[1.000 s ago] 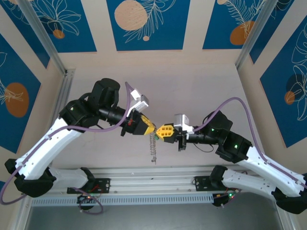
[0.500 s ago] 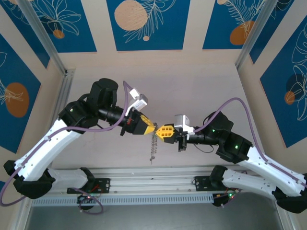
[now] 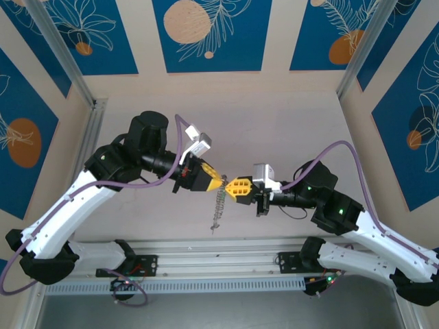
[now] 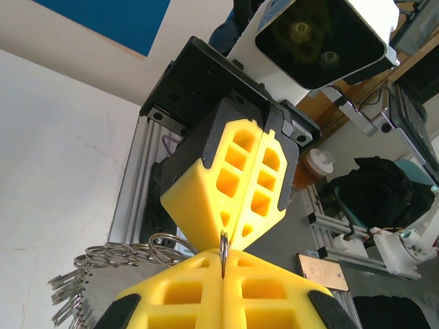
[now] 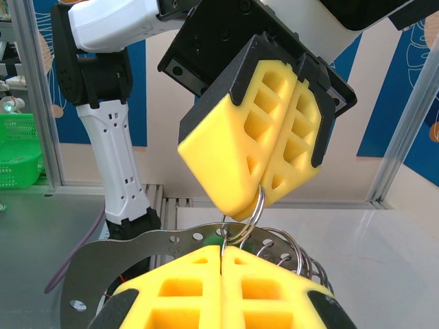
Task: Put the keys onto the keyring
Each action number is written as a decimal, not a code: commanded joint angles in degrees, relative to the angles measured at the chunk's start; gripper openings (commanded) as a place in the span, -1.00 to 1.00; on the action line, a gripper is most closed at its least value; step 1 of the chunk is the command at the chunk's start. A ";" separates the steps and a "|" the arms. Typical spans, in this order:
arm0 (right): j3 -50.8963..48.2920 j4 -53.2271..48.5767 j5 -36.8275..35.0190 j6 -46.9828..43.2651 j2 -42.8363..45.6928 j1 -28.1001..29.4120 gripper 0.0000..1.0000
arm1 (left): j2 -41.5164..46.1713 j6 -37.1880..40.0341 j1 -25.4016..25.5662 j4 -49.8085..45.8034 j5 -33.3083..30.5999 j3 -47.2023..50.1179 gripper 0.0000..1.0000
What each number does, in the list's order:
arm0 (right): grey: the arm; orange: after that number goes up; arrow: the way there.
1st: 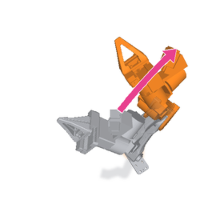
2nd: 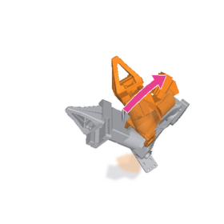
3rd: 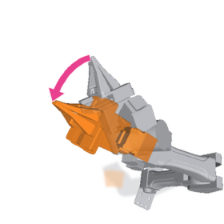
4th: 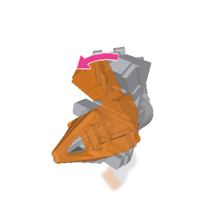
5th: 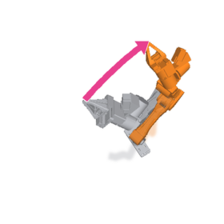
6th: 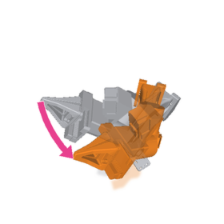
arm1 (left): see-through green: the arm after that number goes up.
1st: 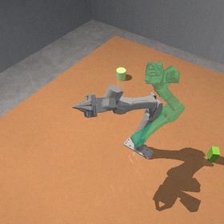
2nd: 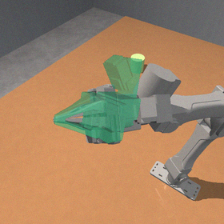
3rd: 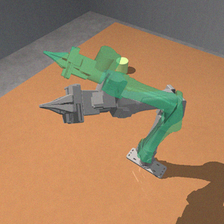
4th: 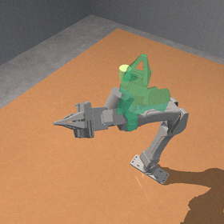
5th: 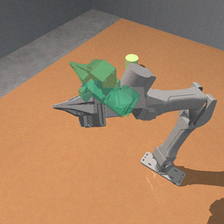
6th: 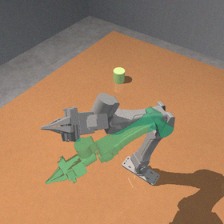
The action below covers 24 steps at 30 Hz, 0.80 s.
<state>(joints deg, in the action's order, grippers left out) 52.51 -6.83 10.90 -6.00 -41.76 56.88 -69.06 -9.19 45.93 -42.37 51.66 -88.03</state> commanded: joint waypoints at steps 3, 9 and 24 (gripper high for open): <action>-1.01 -3.62 2.42 -0.43 1.40 0.83 -1.00 | 1.67 -0.83 -1.77 5.73 1.01 -0.39 -1.00; -0.75 -4.51 0.93 -0.90 2.12 0.86 -1.00 | 1.82 0.69 -1.84 4.06 -0.09 -0.66 -1.00; 6.16 -10.78 -0.16 2.83 -1.14 -0.89 -1.00 | 3.07 8.01 -1.88 -0.81 -6.94 1.95 -1.00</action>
<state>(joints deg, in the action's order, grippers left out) 55.59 -13.02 9.19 -4.89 -42.83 56.21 -68.29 -4.32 45.58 -43.22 48.45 -86.28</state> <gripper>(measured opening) 0.053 0.041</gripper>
